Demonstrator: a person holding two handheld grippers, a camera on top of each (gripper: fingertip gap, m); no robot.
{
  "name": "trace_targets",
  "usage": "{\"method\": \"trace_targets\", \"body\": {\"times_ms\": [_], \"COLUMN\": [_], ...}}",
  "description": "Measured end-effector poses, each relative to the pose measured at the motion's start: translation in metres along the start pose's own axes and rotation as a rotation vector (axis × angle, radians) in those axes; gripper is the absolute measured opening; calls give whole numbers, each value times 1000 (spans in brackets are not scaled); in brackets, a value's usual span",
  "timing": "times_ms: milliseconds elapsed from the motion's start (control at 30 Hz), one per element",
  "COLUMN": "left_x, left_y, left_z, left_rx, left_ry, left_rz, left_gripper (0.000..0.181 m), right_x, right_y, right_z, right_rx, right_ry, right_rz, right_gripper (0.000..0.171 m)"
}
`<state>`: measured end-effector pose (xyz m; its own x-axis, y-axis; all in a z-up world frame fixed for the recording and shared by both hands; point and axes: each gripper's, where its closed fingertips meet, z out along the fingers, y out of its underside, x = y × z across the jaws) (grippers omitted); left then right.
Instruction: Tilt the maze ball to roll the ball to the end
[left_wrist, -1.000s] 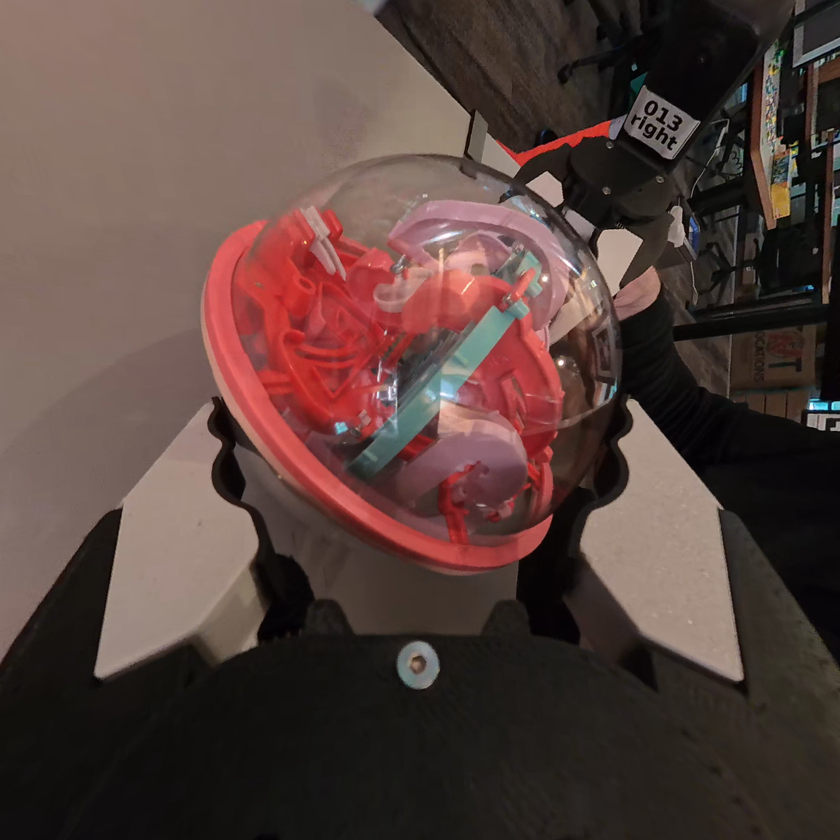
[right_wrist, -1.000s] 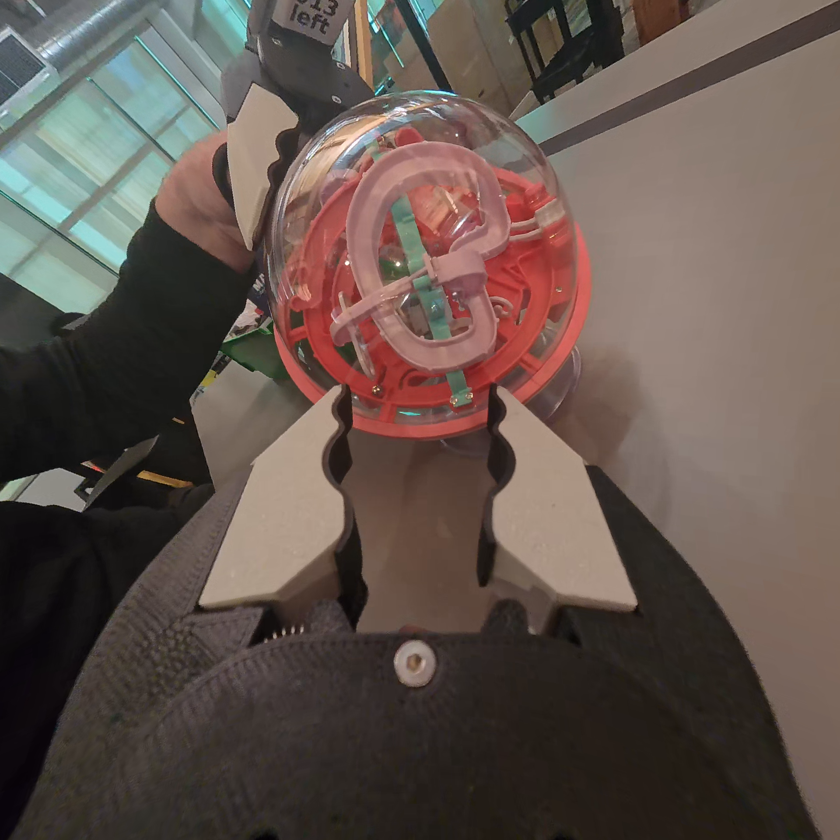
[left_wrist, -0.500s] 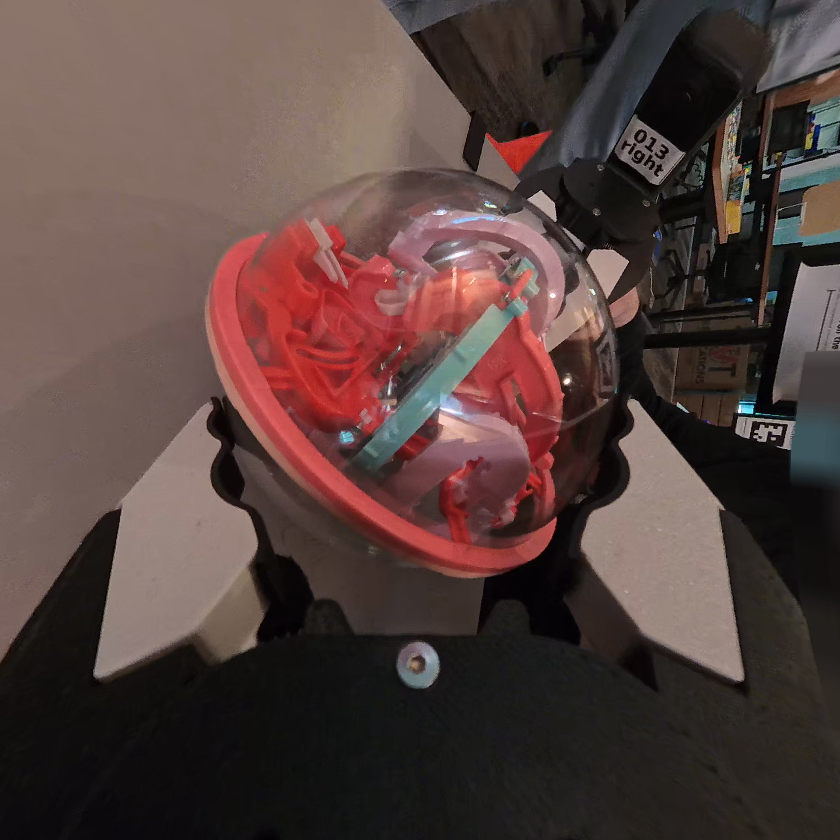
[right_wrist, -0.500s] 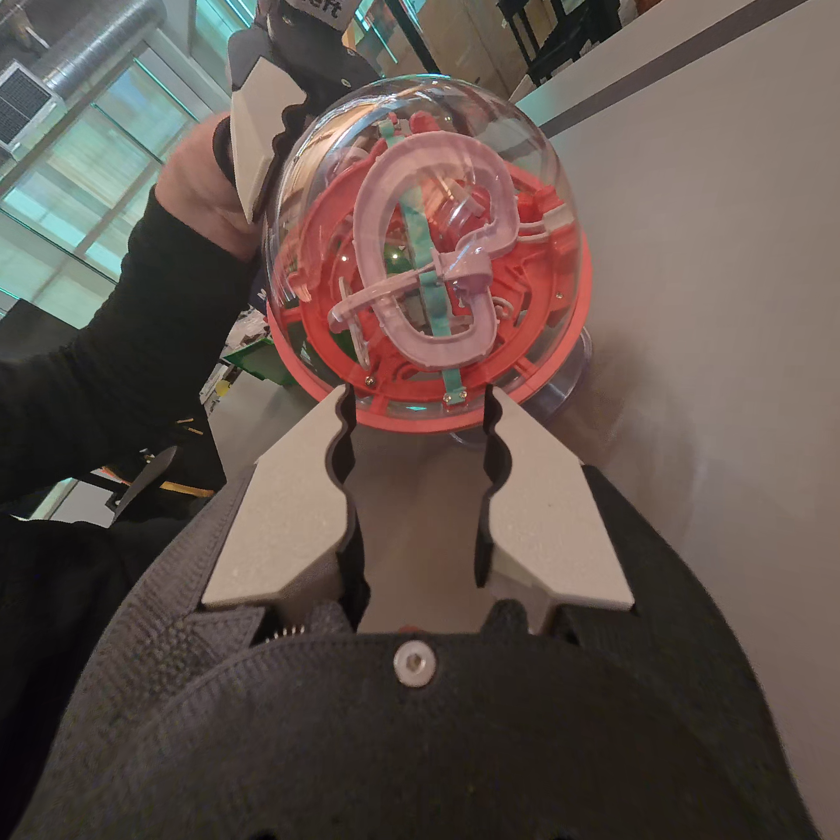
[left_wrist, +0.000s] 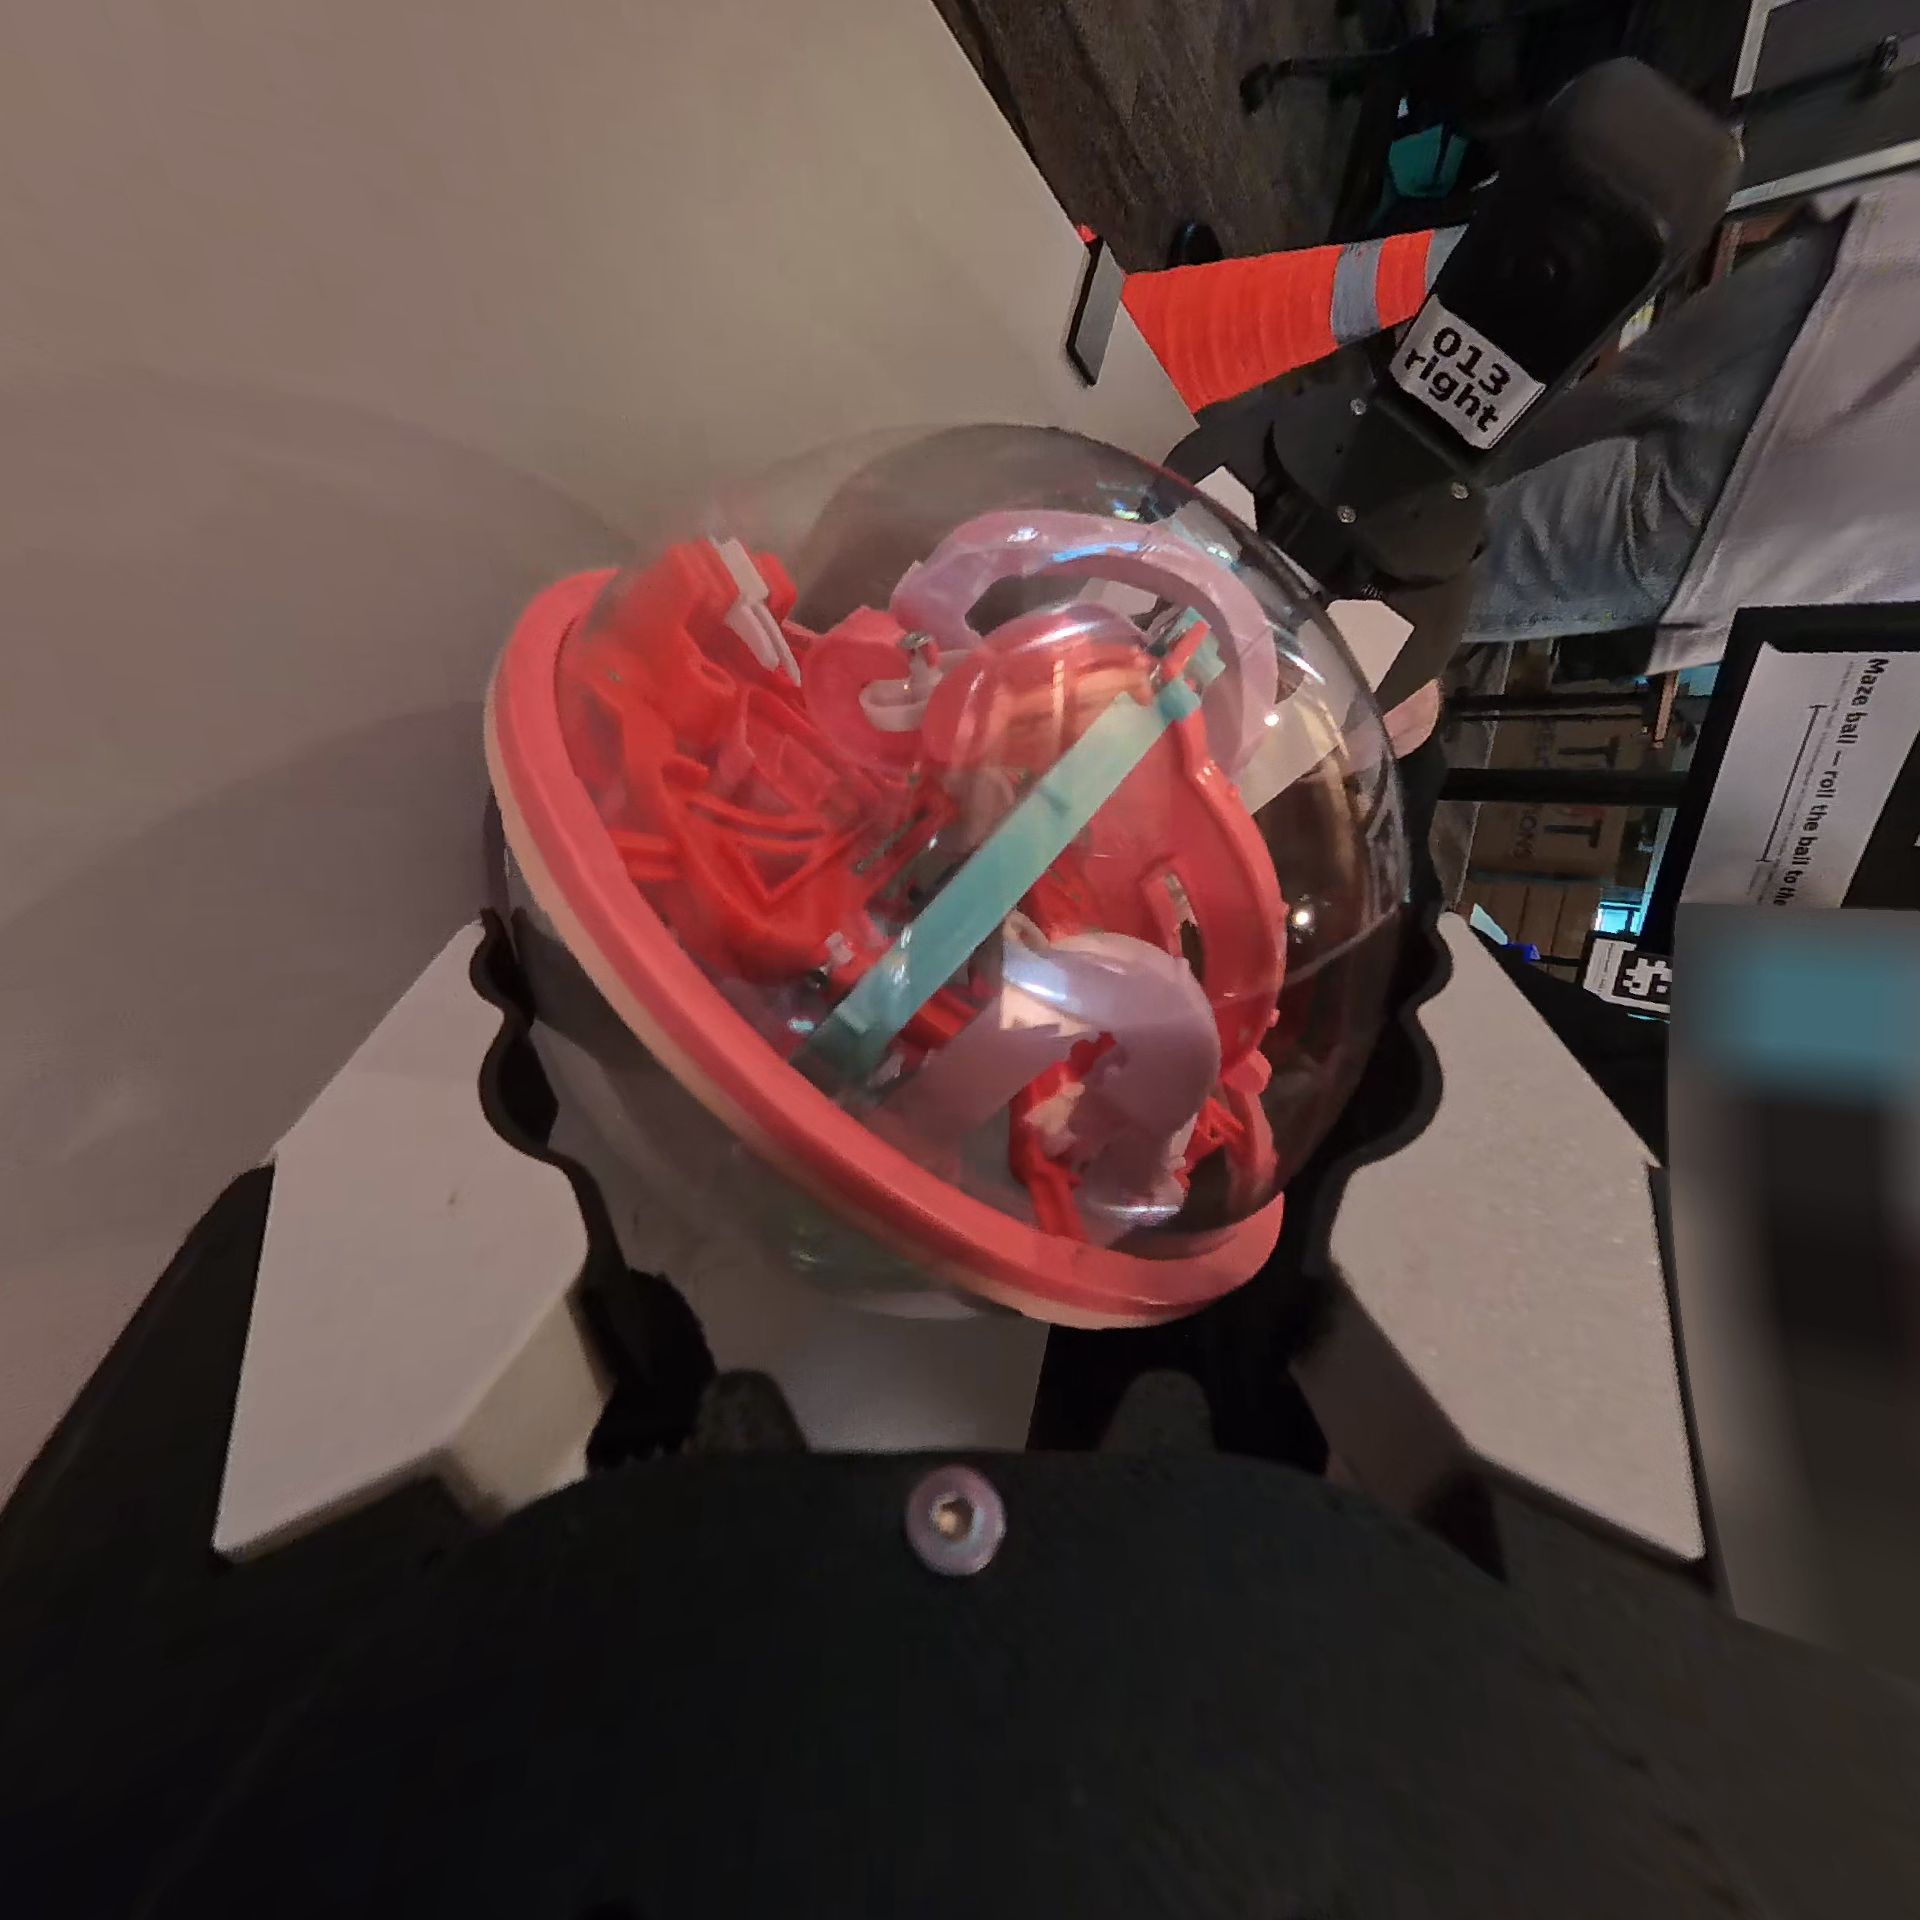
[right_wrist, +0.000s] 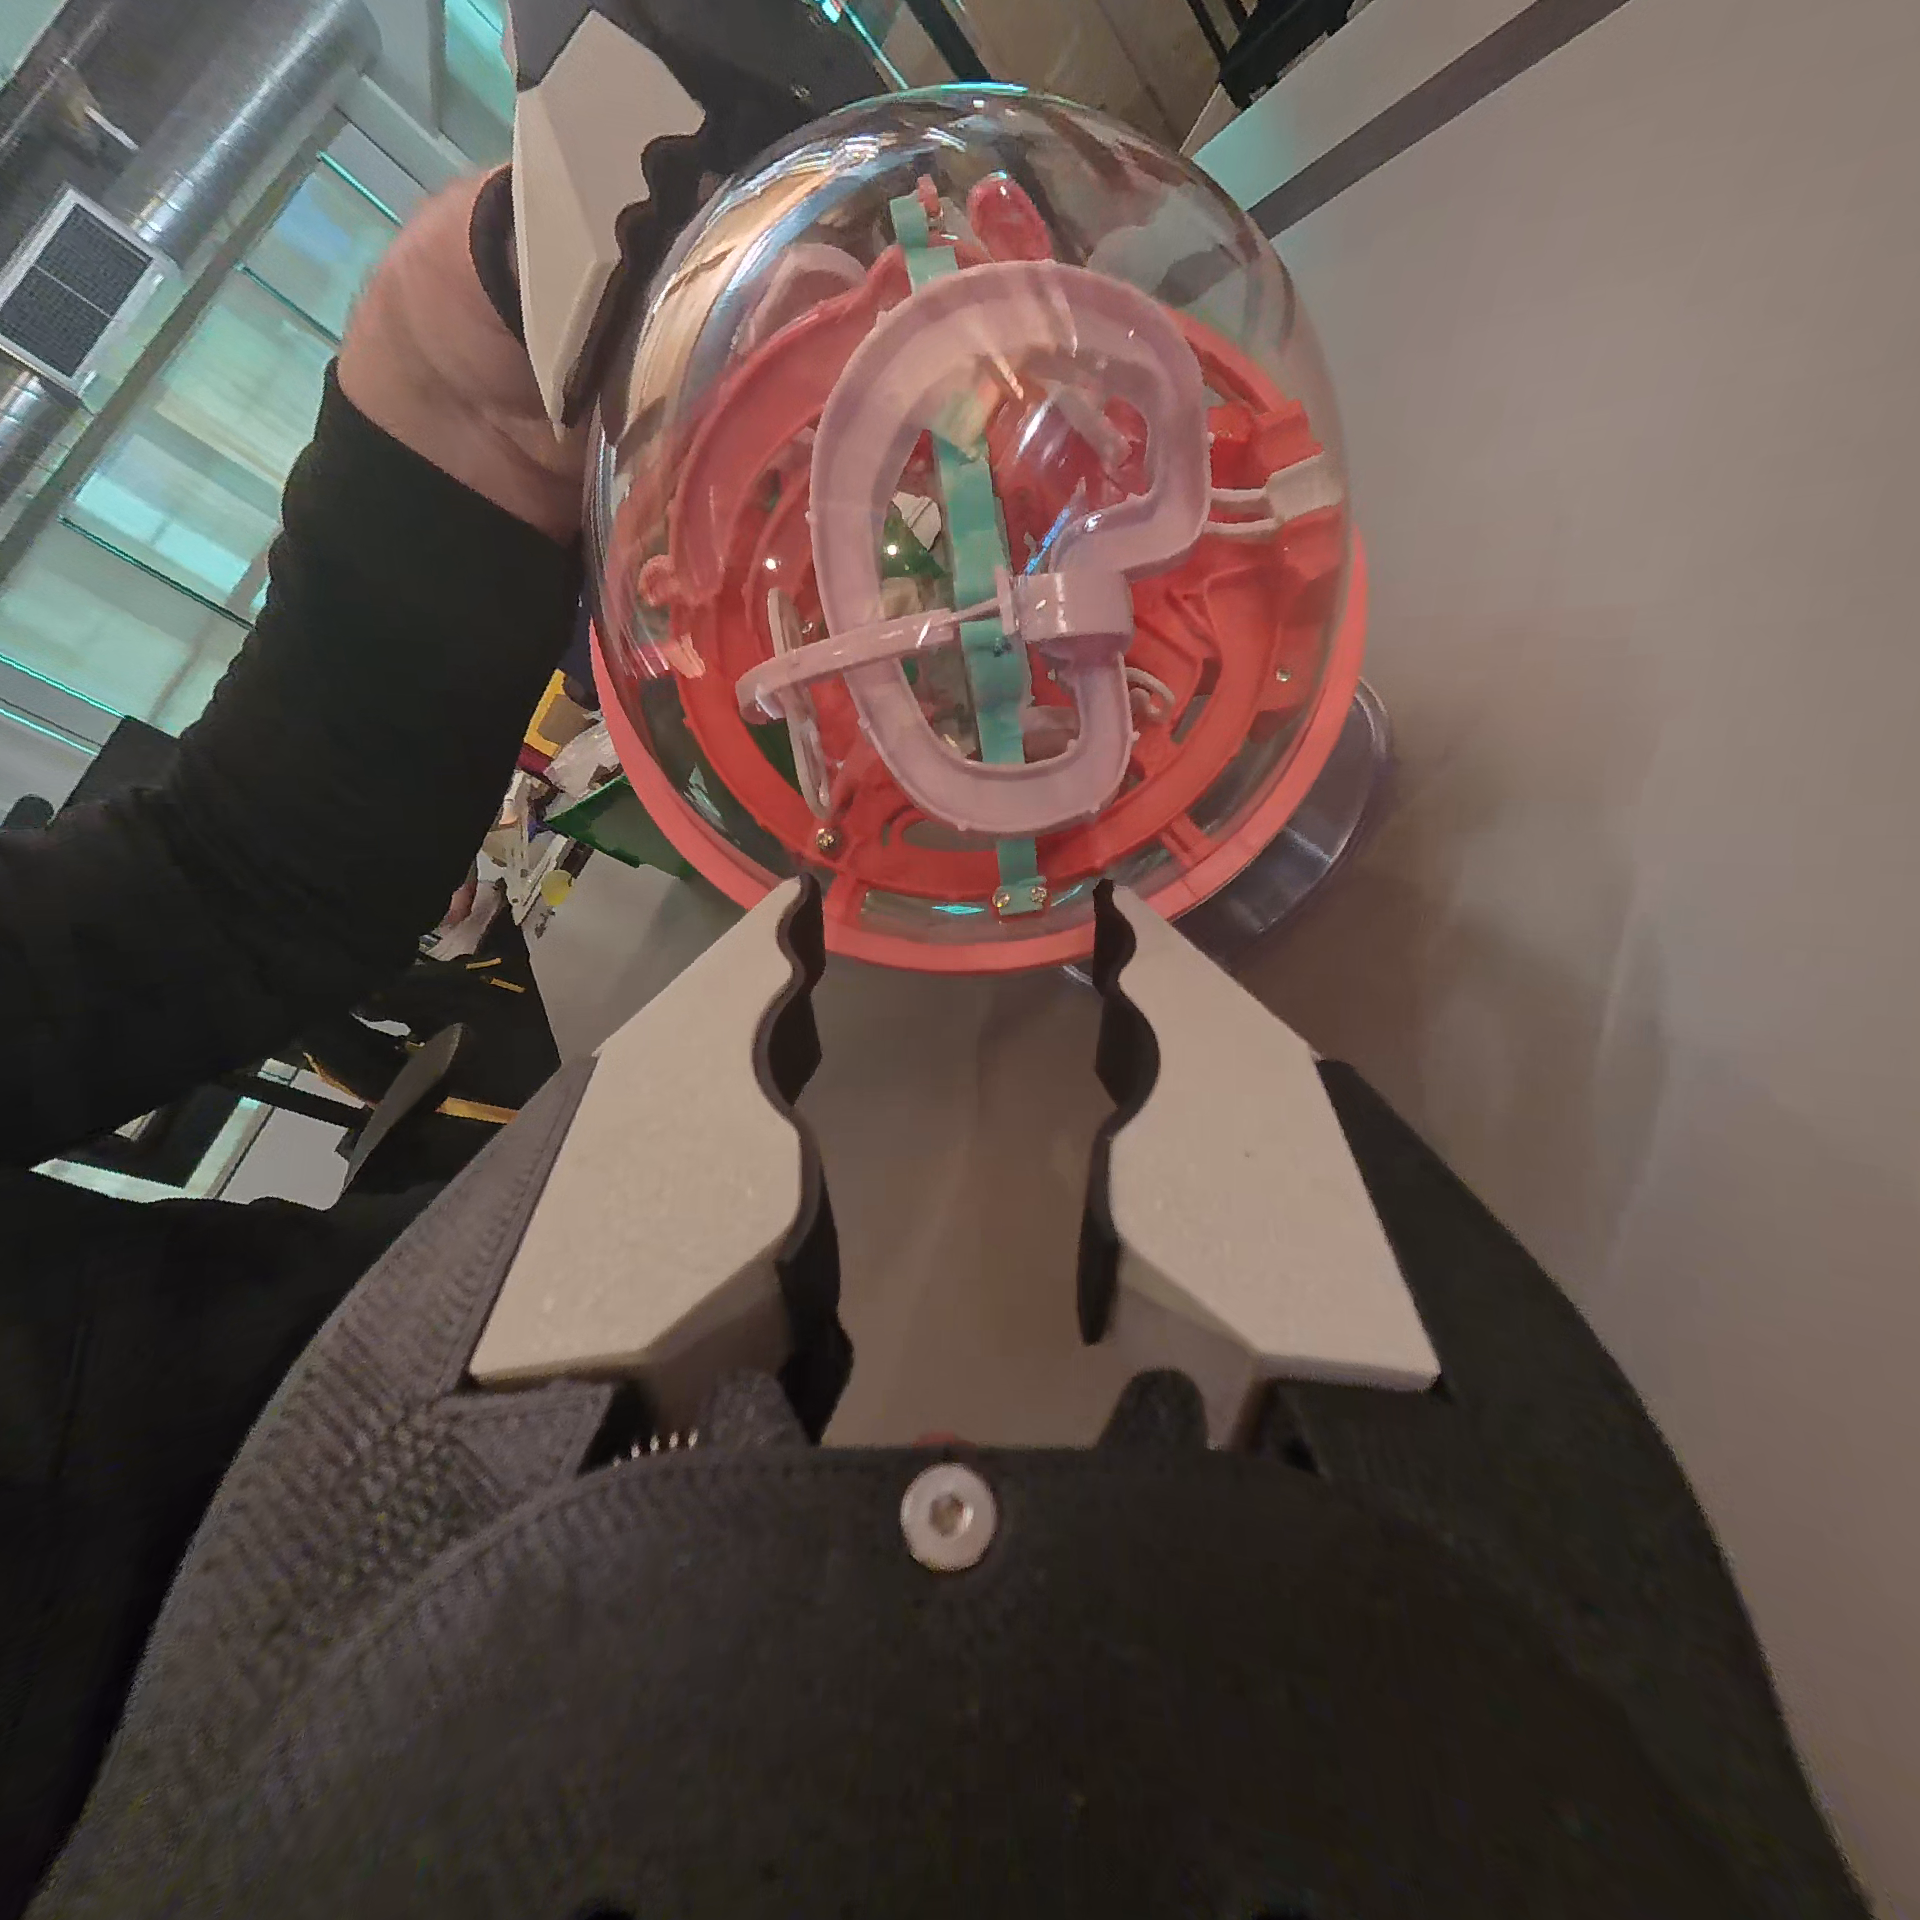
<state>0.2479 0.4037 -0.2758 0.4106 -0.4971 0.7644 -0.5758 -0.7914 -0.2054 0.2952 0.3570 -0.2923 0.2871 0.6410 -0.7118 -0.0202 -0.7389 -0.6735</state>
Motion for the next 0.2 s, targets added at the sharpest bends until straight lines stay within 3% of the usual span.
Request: {"method": "trace_targets", "body": {"times_ms": [200], "left_x": [0], "left_y": [-1], "left_z": [0], "left_rx": [23], "left_ry": [44], "left_rz": [2], "left_gripper": [155], "right_x": [-2], "right_y": [2], "right_z": [0], "right_rx": [-7], "right_ry": [4], "right_rz": [-26], "right_gripper": [47]}}
